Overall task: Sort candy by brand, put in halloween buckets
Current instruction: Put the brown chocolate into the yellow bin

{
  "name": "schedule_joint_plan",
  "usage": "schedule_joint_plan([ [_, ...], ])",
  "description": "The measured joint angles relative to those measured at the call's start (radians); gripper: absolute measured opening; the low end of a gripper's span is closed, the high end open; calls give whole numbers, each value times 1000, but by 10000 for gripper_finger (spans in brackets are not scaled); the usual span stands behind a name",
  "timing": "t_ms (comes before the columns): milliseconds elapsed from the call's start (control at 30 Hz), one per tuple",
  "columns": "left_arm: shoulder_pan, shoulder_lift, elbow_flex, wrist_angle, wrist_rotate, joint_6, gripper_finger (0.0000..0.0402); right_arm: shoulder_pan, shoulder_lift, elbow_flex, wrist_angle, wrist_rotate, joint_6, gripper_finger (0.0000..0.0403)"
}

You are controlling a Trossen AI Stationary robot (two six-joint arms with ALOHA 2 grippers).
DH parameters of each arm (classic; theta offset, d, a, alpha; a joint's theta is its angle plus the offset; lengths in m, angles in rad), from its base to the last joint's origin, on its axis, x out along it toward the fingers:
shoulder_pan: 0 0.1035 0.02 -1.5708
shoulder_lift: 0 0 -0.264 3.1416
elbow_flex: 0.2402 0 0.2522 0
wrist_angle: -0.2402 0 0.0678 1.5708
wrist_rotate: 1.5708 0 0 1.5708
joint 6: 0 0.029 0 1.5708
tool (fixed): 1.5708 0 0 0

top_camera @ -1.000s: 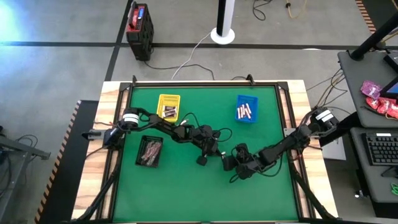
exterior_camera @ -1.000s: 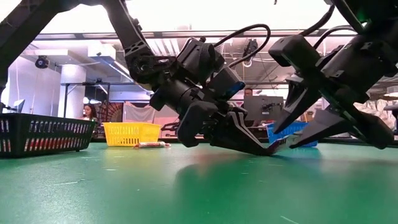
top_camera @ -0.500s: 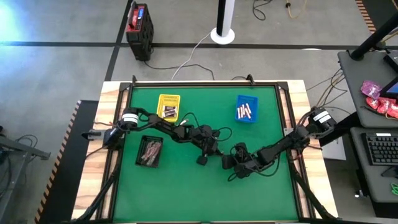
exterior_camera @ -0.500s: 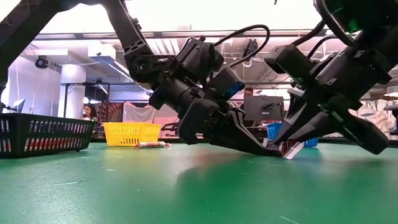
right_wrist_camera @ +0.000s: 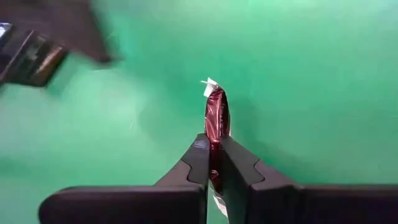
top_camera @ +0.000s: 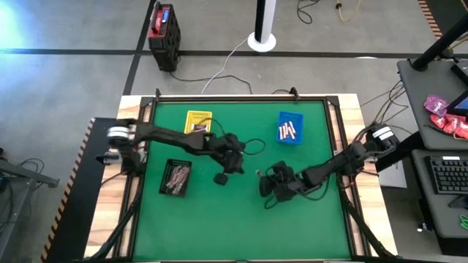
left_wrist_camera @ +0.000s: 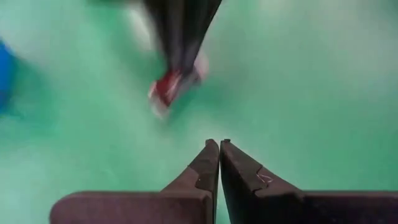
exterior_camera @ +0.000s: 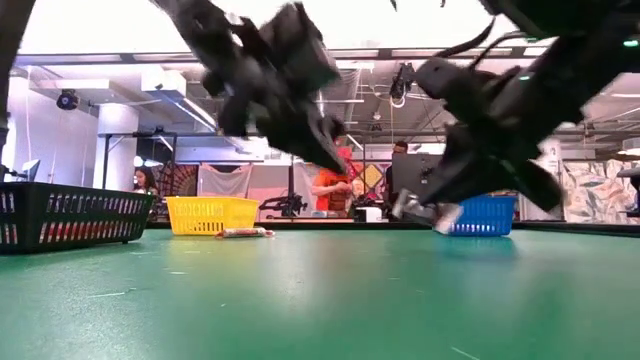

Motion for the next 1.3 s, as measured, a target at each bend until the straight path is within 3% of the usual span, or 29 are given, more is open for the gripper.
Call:
schedule_joint_plan([
  [233, -29, -385, -170, -13, -201, -132, 0, -220, 6, 38, 159, -4, -417, 13],
  [367, -72, -597, -273, 4, -285, -213, 0, -352, 34, 81, 358, -98, -681, 13],
  [600, -121, -842, -417, 49, -465, -341, 0, -475, 102, 204, 421, -158, -951, 13],
  [767, -127, -915, -462, 87, -490, -392, 0, -504, 185, 309, 420, -165, -1069, 13],
  [1033, -133, -932, -460, 96, -490, -420, 0, -512, 398, 548, 415, -166, -1202, 13],
  [1300, -169, -957, -415, 84, -490, -415, 0, -535, 565, 758, 413, -248, -1214, 13],
])
